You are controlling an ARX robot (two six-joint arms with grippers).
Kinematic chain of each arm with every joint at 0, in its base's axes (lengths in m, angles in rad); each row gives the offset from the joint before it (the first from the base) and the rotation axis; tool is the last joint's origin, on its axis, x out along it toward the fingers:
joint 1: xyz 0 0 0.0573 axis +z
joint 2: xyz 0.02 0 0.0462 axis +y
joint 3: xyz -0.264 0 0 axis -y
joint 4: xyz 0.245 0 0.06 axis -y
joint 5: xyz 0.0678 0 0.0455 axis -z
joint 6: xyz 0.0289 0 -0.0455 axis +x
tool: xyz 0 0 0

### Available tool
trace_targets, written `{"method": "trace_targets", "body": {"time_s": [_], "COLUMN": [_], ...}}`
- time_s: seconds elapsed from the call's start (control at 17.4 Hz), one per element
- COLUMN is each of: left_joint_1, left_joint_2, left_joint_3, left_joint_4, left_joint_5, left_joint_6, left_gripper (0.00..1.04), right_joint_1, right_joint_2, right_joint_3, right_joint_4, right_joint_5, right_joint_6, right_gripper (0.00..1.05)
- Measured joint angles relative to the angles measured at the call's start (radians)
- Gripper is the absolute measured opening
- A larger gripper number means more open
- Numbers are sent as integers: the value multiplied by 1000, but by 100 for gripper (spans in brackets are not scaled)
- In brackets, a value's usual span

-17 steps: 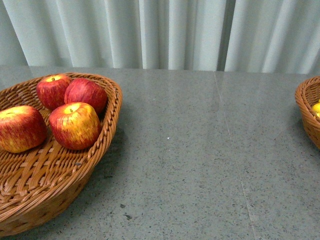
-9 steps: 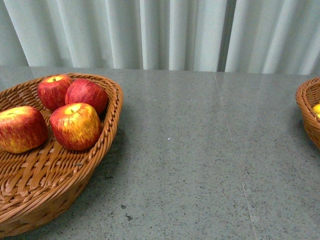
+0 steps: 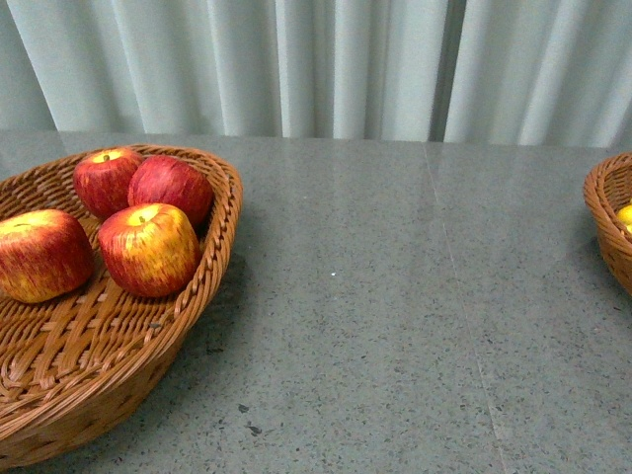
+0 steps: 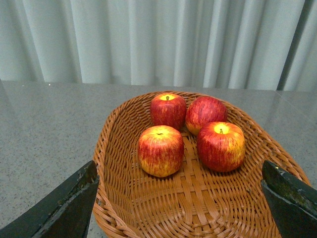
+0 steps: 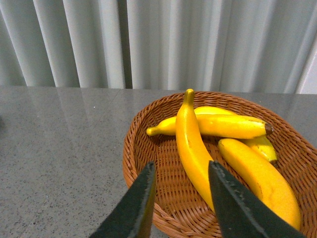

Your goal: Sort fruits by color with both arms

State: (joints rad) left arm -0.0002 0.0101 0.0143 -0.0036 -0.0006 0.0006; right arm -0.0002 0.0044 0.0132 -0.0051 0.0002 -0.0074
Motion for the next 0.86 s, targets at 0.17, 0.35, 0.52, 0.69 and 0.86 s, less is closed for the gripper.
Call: {"method": "trace_targets", "body": {"time_s": [0.17,0.35,0.52,0.69,0.86], "left_joint_1": [0,0,0,0,0], "left_joint_2": [0,0,0,0,0], "left_joint_3": [0,0,0,0,0], "left_joint_4": [0,0,0,0,0], "left_joint_5": [0,0,0,0,0], "left_joint_6": [0,0,0,0,0], "left_gripper": [98,98,98,98,98], "right_joint_1": [0,0,0,0,0], "right_joint_2": [0,0,0,0,0], "right_joint_3": [0,0,0,0,0], "right_joint_4": [0,0,0,0,0], "right_joint_5": [0,0,0,0,0], "right_joint_6": [0,0,0,0,0], "right_gripper": [44,53,79,97,98]}}
